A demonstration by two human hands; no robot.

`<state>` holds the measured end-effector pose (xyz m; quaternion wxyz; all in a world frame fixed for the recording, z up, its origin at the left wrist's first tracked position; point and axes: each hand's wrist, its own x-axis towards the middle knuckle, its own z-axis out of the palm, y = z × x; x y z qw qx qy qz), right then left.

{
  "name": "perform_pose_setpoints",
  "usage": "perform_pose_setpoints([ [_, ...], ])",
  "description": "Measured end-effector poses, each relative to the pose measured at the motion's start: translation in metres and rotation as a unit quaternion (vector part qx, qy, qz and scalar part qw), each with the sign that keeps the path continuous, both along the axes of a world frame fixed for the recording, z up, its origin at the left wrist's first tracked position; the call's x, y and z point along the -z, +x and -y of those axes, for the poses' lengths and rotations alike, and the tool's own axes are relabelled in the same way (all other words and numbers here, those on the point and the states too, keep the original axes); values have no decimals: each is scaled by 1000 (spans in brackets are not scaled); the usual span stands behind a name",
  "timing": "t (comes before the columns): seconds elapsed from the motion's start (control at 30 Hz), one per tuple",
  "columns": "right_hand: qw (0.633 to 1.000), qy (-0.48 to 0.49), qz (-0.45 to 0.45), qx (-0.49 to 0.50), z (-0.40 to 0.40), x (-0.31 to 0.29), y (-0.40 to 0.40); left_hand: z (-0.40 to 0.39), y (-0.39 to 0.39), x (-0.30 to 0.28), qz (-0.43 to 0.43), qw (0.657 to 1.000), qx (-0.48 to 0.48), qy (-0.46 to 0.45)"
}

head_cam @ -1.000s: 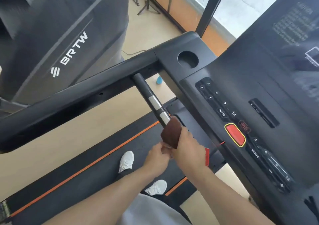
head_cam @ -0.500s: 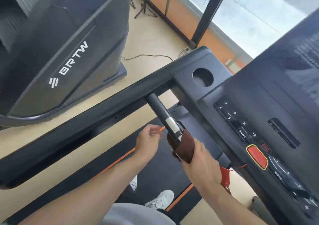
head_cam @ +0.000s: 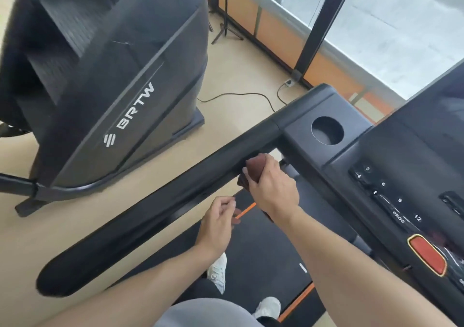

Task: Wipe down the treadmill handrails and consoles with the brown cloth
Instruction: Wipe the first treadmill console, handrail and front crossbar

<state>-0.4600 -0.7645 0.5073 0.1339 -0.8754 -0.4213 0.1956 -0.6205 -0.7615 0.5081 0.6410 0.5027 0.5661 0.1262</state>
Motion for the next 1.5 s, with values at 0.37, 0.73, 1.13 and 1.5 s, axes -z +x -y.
perform_pose_setpoints([
  [0.37, 952, -128, -269, 75, 85, -23, 56, 65, 11, 6, -20, 997, 71, -14],
  [0.73, 997, -7, 31, 68, 249, 8, 26, 196, 66, -6, -2, 996, 85, -34],
  [1.13, 578, 368, -573, 450, 363, -104, -8, 273, 75, -76, 97, 954, 252, 132],
  [1.5, 953, 122, -66, 268, 408, -70, -9, 283, 61, -52, 119, 904, 409, 20],
])
